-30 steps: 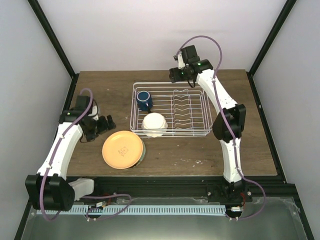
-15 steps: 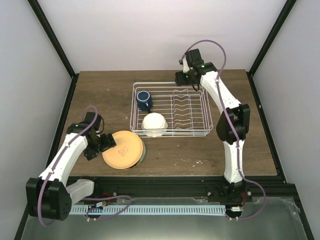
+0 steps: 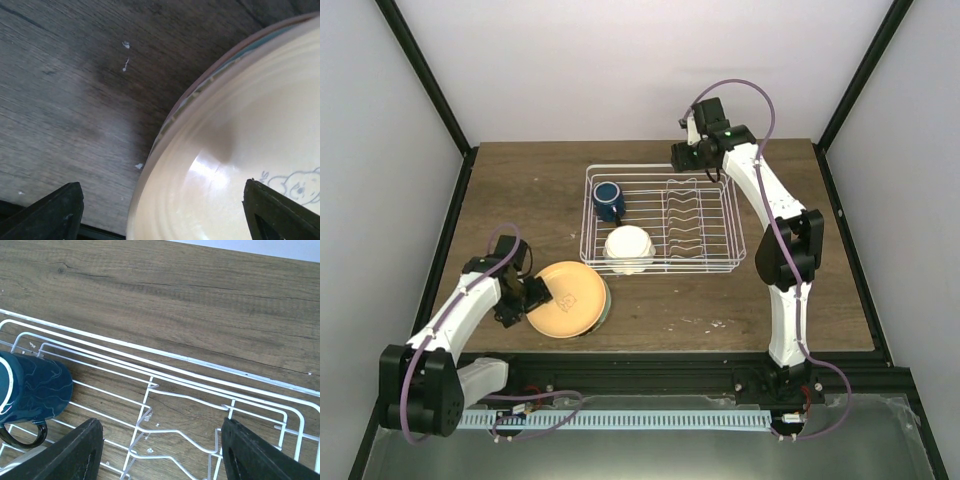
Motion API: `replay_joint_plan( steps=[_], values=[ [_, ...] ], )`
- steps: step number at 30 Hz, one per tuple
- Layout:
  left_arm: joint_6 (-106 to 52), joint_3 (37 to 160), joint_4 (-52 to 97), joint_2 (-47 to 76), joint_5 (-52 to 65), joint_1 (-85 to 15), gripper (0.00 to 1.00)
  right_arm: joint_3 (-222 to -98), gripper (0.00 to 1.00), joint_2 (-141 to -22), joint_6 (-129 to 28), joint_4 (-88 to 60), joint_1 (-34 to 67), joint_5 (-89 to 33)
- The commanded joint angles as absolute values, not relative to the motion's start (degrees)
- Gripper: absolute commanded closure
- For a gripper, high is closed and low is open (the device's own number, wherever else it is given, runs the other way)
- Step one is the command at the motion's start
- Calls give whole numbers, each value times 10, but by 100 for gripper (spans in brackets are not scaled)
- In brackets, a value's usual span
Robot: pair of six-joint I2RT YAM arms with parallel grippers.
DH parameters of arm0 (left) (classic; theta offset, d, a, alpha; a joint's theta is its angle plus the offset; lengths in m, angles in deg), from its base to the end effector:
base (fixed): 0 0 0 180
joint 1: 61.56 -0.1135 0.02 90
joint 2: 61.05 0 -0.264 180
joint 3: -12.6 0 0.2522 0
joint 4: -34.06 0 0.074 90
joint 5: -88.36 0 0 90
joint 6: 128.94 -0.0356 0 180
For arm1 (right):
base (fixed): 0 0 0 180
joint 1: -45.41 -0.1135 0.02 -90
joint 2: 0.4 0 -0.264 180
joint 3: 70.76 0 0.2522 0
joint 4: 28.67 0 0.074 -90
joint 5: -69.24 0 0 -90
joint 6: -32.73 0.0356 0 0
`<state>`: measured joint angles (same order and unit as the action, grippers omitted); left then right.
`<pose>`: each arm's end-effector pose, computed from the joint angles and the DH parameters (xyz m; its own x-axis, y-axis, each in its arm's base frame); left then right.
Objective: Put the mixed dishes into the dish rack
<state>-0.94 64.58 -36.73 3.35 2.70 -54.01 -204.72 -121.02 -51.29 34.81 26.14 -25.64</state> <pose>0.1634 -0.0244 0.1886 -0.8618 -0.5050 -0.0469 -0.4958 0.8583 -0.1320 0.4427 0.1580 0.3148 -0.7603 -0.1558 -0.6306 -0.3027 0.9439 0.1317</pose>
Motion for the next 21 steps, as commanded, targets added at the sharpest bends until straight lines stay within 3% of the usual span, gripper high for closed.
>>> replay_joint_plan(
  steps=[1,6,9,21],
  values=[
    [3,644,-338,36,28,-538,21,-2046,34,-1190,-520,343,266,-250],
    [0,644,-334,48,35,-538,52,-2045,34,-1190,-524,344,265,-240],
    [-2,644,-332,50,37,-537,65,-2044,34,-1191,-525,344,266,-238],
    [3,639,-335,50,52,-538,90,-2043,34,-1195,-529,342,266,-239]
  ],
)
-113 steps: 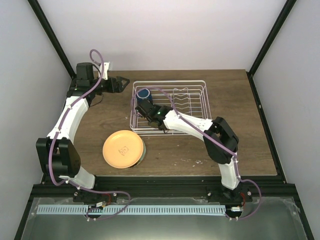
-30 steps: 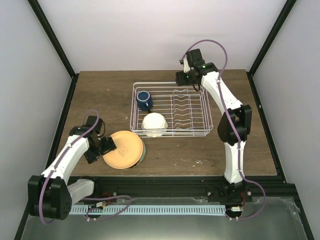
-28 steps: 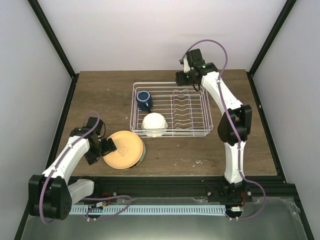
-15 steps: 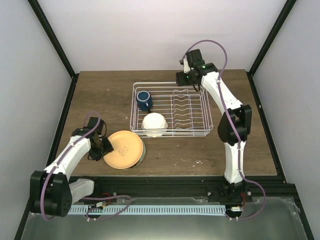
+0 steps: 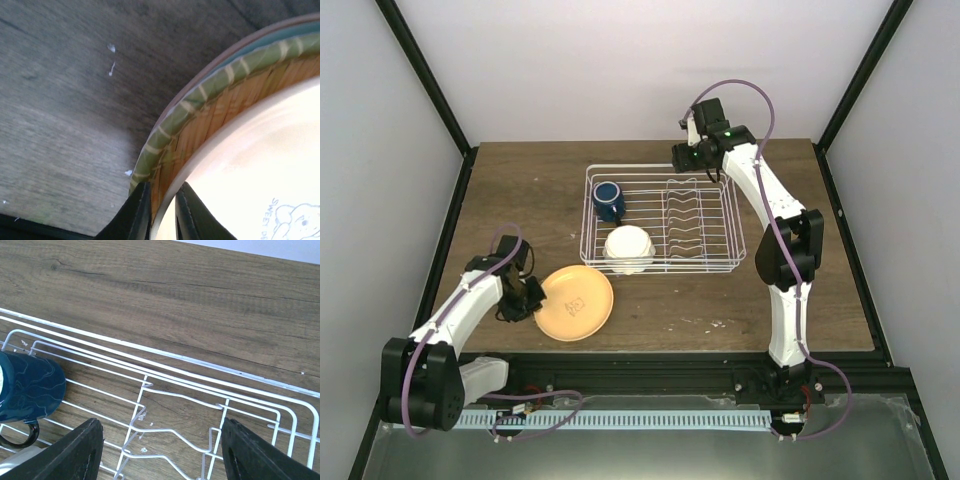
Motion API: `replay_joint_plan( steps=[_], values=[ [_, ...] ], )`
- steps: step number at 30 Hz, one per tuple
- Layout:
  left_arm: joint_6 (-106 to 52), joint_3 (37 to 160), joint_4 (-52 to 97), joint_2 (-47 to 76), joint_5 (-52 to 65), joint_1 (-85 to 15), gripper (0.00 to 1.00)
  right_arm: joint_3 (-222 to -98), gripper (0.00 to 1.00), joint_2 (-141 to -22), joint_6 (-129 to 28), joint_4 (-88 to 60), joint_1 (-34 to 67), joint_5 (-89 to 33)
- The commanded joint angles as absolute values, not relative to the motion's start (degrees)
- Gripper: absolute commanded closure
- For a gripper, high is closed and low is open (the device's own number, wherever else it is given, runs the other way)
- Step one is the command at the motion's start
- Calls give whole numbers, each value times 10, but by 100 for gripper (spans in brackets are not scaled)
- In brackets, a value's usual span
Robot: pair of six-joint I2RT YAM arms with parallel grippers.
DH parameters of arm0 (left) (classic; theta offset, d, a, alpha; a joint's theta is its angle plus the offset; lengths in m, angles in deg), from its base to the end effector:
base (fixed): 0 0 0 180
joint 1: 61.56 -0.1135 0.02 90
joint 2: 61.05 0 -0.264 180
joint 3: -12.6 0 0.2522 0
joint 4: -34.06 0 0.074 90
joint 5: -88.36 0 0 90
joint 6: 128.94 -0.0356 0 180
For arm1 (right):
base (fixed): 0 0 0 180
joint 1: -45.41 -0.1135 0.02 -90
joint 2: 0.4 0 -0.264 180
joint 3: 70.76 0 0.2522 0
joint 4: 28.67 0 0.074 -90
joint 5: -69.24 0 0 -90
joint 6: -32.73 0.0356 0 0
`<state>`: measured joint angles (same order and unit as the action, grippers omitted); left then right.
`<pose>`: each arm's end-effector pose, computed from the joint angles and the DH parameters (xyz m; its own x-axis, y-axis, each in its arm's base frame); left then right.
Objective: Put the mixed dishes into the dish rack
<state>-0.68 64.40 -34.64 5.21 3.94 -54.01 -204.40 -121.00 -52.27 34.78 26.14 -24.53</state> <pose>0.1690 -0.0259 0.1835 -0.8609 -0.5076 -0.0337 -0.4978 0.8543 -0.1496 0.4428 0.1573 0.3132 -0.7568 -0.1725 -0.6304 -0.3041 0.9467 0.1060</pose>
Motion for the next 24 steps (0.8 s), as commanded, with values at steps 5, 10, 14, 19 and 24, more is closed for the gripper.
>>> replay_joint_plan(
  steps=[5,10,14,19,24],
  values=[
    [1,638,-336,50,65,-538,100,-2042,34,-1198,-529,343,265,-241],
    [-3,643,-343,49,81,-538,100,-2041,34,-1199,-529,342,266,-243],
    [-8,655,-361,43,94,-537,100,-2043,34,-1203,-529,341,266,-247],
    [-20,675,-411,19,125,-531,100,-2048,34,-1207,-529,343,266,-252],
    [-27,699,-484,-7,140,-512,100,-2053,34,-1214,-530,345,265,-247]
  ],
)
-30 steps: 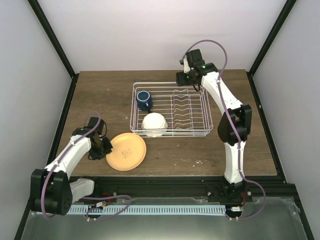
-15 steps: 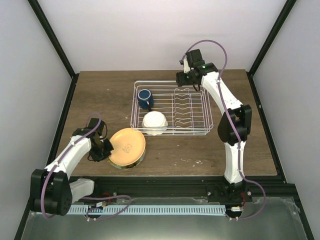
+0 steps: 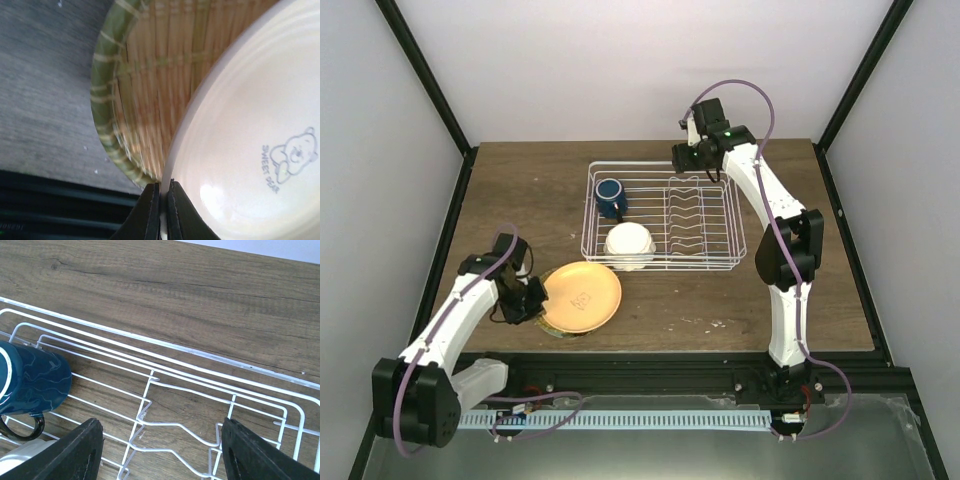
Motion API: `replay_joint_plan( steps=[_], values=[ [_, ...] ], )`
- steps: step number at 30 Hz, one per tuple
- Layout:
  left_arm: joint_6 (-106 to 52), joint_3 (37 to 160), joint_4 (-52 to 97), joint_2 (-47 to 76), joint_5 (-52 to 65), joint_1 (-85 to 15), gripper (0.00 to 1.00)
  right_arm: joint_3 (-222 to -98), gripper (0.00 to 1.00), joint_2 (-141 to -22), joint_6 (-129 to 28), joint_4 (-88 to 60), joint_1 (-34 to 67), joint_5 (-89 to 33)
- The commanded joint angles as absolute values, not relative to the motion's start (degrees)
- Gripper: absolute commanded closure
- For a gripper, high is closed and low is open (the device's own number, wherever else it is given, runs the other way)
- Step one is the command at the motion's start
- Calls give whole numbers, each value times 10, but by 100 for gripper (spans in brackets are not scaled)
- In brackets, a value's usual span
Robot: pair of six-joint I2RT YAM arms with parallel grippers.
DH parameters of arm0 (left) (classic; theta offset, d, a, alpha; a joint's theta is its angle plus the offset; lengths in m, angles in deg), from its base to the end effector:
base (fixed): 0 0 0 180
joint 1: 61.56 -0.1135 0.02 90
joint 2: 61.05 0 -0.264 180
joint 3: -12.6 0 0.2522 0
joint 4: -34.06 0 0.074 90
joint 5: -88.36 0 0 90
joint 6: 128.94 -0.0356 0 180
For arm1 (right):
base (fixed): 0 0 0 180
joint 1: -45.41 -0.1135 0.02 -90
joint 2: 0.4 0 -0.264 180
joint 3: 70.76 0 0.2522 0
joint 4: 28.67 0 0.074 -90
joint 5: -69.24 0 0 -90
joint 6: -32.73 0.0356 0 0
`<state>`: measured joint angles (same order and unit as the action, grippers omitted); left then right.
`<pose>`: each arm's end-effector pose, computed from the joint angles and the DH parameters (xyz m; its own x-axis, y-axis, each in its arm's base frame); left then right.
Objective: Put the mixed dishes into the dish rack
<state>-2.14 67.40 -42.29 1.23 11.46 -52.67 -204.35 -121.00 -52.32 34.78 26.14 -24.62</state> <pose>0.1558 -0.0325 0.2063 -0.8911 -0.4511 0.0489 -0.4486 0.8595 -0.2448 0.4427 0.1573 0.3130 -0.7572 -0.1735 -0.6298 -0.3055 0.9462 0.1067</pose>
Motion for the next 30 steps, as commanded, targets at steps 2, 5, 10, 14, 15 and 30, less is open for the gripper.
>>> replay_joint_plan(
  steps=[2,5,10,14,15,30],
  values=[
    [-25,707,-509,-14,147,-498,100,-2054,34,-1219,-531,346,265,-245],
    [-24,720,-545,-18,160,-471,100,-2054,33,-1225,-531,347,266,-244],
    [-50,763,-577,-9,188,-455,100,-2078,33,-1236,-532,351,266,-245],
    [-103,823,-586,25,253,-455,100,-2081,32,-1238,-533,352,266,-243],
    [-126,840,-592,36,265,-455,100,-2084,32,-1238,-532,353,266,-245],
    [-184,1024,-461,191,125,-454,100,-2080,26,-1195,-470,341,326,-439]
  ],
)
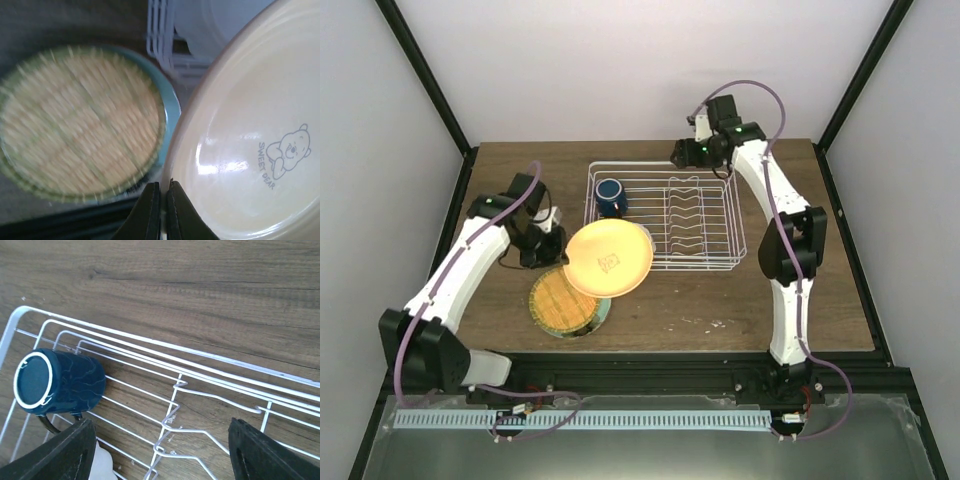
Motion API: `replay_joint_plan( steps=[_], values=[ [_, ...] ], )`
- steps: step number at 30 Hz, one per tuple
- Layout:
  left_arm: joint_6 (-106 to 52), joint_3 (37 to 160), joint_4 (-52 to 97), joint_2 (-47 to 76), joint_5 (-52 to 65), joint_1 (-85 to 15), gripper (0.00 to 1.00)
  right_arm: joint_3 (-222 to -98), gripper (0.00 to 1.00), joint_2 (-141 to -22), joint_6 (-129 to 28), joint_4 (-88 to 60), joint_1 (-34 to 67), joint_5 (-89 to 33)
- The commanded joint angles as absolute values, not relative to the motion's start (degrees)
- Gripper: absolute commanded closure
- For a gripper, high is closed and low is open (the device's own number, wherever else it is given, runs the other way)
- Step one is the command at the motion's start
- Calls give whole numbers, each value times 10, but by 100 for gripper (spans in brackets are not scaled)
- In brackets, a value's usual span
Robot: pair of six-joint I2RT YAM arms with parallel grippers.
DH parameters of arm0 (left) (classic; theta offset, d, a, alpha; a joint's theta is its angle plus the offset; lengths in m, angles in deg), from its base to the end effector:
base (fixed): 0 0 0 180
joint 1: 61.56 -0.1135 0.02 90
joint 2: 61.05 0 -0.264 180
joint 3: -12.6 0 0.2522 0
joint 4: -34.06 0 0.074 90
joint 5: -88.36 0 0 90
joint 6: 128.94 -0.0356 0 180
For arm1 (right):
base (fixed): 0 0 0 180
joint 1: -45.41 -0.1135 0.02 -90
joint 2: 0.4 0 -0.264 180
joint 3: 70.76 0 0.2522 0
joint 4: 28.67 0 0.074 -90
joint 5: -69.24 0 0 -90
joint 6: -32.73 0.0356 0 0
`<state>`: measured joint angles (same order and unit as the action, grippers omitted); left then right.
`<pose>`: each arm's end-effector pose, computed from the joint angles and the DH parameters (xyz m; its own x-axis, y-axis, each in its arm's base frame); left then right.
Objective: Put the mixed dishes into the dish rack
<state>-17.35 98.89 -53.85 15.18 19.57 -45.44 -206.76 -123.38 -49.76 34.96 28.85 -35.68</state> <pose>0.2155 -0.0757 0.3092 -0.9954 -0.0694 -0.0656 -0.0369 0.9130 -0.4063 0.4558 0.1451 0.3080 -0.7909 -0.1034 -0.6031 -0.3315 0.9009 0.2802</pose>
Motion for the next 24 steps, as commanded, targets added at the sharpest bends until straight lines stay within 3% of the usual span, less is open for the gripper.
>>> replay_joint_plan(
  steps=[1,6,14,24],
  values=[
    [-182,1030,-447,206,107,-454,100,-2077,25,-1189,-468,341,332,-455],
    [-178,1059,-384,252,62,-458,100,-2046,20,-1169,-454,334,368,-557],
    [-194,1132,-313,325,92,-469,100,-1941,20,-1138,-455,291,371,-725],
    [-204,1189,-275,398,140,-470,100,-1924,20,-1157,-497,297,323,-741]
  ],
)
